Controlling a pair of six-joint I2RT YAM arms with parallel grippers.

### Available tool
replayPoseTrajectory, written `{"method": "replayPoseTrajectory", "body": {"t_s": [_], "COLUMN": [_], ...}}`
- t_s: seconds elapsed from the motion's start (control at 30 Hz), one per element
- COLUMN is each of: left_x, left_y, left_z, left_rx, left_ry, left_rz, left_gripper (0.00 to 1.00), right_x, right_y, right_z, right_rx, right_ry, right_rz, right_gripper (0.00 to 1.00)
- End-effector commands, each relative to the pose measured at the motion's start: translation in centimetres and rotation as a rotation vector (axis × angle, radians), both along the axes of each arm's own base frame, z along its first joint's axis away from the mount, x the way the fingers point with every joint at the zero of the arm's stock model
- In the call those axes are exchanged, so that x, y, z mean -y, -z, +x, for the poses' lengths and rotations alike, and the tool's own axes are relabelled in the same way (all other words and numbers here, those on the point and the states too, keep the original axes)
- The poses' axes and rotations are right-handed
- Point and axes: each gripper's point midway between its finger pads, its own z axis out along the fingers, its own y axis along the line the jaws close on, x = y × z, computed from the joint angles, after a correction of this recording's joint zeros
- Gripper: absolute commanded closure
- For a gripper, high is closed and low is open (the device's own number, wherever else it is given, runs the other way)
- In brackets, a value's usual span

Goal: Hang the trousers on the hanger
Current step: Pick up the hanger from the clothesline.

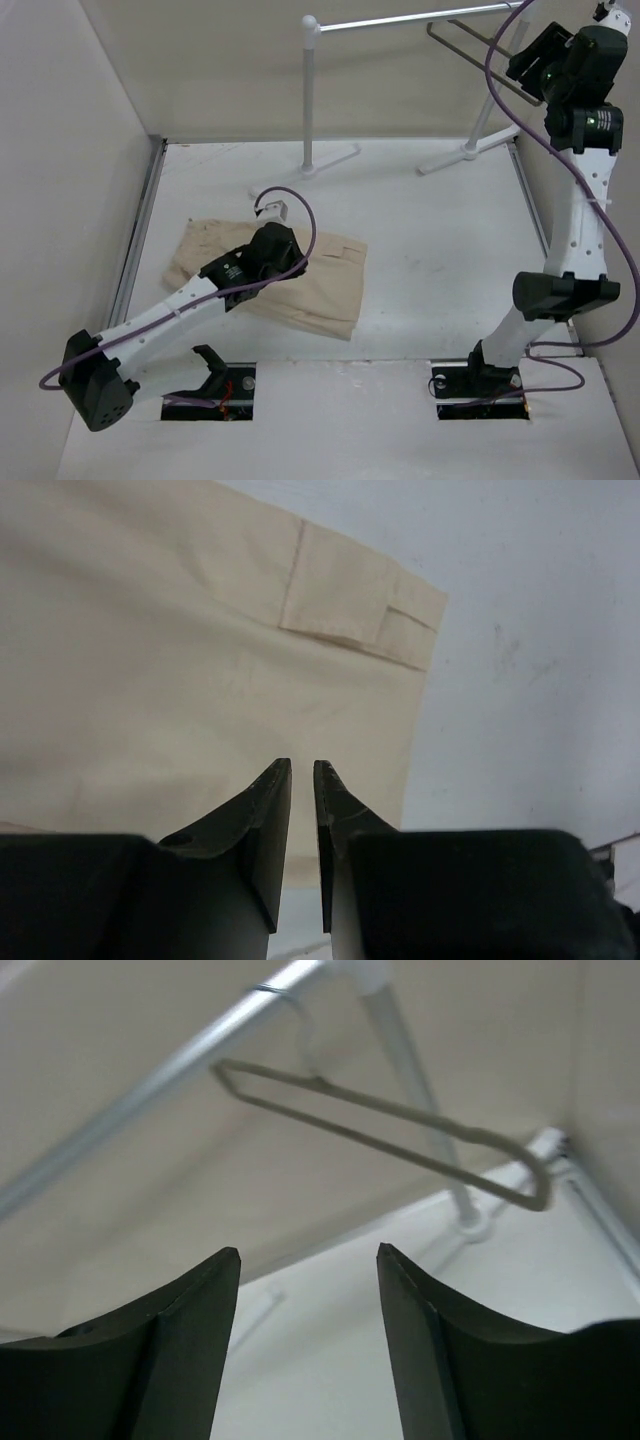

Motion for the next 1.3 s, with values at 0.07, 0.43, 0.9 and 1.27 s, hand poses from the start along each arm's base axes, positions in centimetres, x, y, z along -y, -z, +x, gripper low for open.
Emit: {"method": "replayPoseTrajectory", "body": {"t_s": [0.07, 0.43, 0.9, 1.27], "left_x": [1.6, 4.6, 4.4, 4.0], "left_y": [-2.0, -1.3, 0.7, 0.9], "left_z": [-0.7, 0.1, 1.3, 2.0], "left_rx": [0.035, 0.002, -0.063, -0.065], "left_ry": [0.065, 0.182, 0.196, 0.188], "left_rz": [0.0, -0.026, -0.019, -0.027], "left_gripper": [0.85, 0.83, 0.83, 0.83], "right_x": [5.2, 9.0, 8.4, 4.4], "right_y": [1.1, 3.4, 5.4, 4.9], "right_z": [0.2, 2.2, 6.5, 6.3], "right_rx": [-0.056, -0.128, -0.115, -0.113], "right_ry": [0.13, 0.178, 0.068, -0.038], "right_rz": [-0.08, -0.138, -0.128, -0.182], "right_gripper": [0.25, 0.13, 0.13, 0.24]}}
